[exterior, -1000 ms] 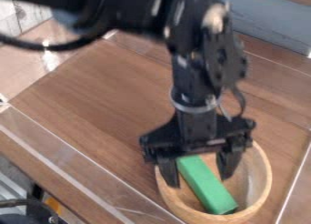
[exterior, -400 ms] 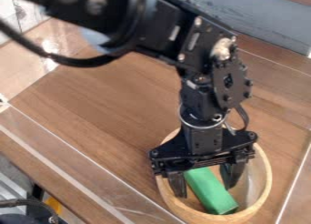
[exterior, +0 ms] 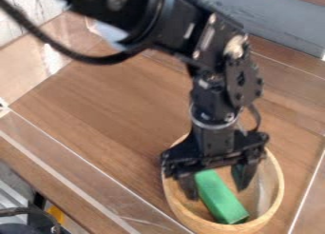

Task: Remove the green block from inside the brown bowl and put it on the table

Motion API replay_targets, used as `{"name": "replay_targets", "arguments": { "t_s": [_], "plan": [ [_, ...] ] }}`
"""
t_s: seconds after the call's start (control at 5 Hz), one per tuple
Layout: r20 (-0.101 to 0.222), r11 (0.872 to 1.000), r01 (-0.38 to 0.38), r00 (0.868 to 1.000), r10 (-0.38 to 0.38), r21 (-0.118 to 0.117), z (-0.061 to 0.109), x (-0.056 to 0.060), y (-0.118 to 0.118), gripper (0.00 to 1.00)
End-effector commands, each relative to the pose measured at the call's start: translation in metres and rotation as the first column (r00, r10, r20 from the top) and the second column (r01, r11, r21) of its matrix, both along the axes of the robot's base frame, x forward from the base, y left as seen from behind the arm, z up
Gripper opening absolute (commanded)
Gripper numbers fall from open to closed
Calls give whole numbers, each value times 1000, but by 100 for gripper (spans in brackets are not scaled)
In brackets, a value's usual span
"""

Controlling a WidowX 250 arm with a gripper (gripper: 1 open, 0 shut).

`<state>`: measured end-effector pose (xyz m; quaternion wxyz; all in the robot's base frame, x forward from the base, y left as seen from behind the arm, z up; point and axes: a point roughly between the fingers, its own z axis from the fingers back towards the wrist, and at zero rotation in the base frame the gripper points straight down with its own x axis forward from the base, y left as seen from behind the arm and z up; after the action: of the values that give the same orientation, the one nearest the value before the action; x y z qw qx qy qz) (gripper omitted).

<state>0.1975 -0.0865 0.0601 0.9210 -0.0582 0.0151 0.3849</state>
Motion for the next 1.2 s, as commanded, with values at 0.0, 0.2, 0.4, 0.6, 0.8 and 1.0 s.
{"name": "replay_targets", "arguments": {
  "t_s": [0.0, 0.2, 0.4, 0.6, 0.8, 1.0],
  "plan": [
    [26, 999, -32, 999, 32, -22, 9, 11, 1, 100],
    [22, 998, -55, 998, 56, -35, 10, 12, 3, 100],
    [22, 996, -72, 997, 73, -45, 12, 13, 4, 100],
    [22, 995, -82, 996, 83, -48, 13, 12, 3, 100],
    [23, 995, -87, 996, 88, -48, 13, 11, 2, 100],
    [24, 995, -90, 996, 91, -48, 14, 11, 2, 100]
  ]
}}
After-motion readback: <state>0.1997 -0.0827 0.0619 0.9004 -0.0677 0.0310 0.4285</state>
